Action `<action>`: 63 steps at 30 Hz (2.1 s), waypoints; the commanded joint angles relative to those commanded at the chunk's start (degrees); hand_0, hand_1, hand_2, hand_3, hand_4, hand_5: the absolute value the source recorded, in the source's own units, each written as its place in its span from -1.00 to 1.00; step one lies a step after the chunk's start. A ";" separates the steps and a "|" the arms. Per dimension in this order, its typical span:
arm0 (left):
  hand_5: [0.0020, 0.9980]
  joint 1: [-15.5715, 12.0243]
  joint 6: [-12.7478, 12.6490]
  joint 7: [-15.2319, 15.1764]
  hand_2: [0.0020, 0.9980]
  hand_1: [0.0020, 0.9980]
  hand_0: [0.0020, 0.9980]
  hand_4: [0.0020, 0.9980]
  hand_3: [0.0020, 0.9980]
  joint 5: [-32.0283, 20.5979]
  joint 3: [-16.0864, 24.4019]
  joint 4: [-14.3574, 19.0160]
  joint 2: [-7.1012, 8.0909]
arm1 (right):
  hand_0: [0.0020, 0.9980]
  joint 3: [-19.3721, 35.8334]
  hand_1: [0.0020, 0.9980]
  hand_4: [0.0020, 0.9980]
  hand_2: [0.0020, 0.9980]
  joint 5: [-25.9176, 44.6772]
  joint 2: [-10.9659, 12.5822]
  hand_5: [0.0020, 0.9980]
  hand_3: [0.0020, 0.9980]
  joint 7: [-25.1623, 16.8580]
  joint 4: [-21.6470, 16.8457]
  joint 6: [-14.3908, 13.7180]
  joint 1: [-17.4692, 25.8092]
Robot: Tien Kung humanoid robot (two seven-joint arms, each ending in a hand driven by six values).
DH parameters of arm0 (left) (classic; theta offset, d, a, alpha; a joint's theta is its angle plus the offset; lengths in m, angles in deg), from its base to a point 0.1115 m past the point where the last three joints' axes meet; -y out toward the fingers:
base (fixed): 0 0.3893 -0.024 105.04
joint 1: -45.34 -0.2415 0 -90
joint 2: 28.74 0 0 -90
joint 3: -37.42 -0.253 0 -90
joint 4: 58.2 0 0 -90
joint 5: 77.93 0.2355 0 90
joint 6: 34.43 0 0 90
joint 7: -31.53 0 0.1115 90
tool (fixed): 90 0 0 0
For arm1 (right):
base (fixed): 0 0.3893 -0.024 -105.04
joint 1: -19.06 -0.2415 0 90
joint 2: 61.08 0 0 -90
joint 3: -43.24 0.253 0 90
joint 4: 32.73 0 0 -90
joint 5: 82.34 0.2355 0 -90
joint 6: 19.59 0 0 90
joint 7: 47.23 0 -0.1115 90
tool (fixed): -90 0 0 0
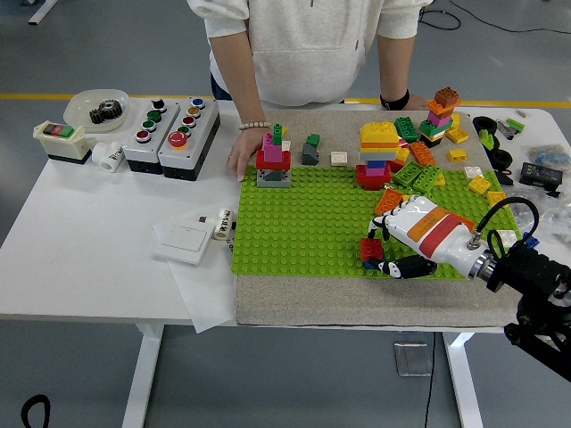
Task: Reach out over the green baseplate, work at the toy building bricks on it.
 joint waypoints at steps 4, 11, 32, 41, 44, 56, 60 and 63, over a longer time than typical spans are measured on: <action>0.32 0.03 -0.03 -0.04 0.36 0.29 0.31 0.33 0.22 -0.08 -0.06 0.02 -0.03 | -0.54 0.13 -0.31 0.45 -0.12 -0.79 -0.14 -0.11 -0.07 -0.03 1.63 -0.18 0.16; 0.32 0.00 -0.08 -0.04 0.36 0.29 0.32 0.33 0.22 -0.01 -0.05 0.07 -0.10 | -0.53 0.28 -0.31 0.45 -0.12 -1.00 0.03 -0.11 -0.06 -0.09 2.12 -0.50 0.23; 0.32 0.05 0.02 -0.11 0.35 0.29 0.32 0.32 0.22 -0.21 -0.15 0.06 -0.09 | -0.53 -0.20 -0.29 0.45 -0.10 -1.42 -0.45 -0.13 -0.06 -0.28 2.03 0.01 -0.16; 0.32 -0.03 0.06 -0.12 0.36 0.29 0.32 0.32 0.22 -0.18 -0.12 0.02 -0.07 | -0.51 -0.12 -0.19 0.46 0.00 -1.84 -0.60 -0.14 0.00 -0.10 2.31 0.42 -0.20; 0.32 -0.12 0.10 -0.13 0.36 0.29 0.32 0.32 0.22 -0.17 -0.13 0.04 -0.10 | -0.51 -0.19 -0.19 0.46 0.00 -1.93 -0.66 -0.14 0.00 0.00 2.39 0.56 -0.17; 0.32 -0.33 0.25 -0.07 0.36 0.30 0.32 0.32 0.22 0.35 0.13 0.06 -0.14 | -0.35 -0.25 0.02 0.56 0.32 -1.73 -0.79 -0.14 0.27 0.10 2.49 0.97 0.02; 0.32 -0.36 0.27 -0.06 0.35 0.30 0.32 0.32 0.22 0.43 0.17 0.06 -0.12 | -0.29 -0.16 0.15 0.64 0.45 -1.49 -0.85 -0.13 0.52 0.02 2.54 0.50 0.03; 0.32 -0.33 0.31 -0.06 0.36 0.30 0.32 0.32 0.22 0.52 0.17 0.07 -0.12 | -0.26 -0.05 0.17 0.67 0.48 -1.41 -0.85 -0.15 0.64 0.13 2.57 0.34 0.02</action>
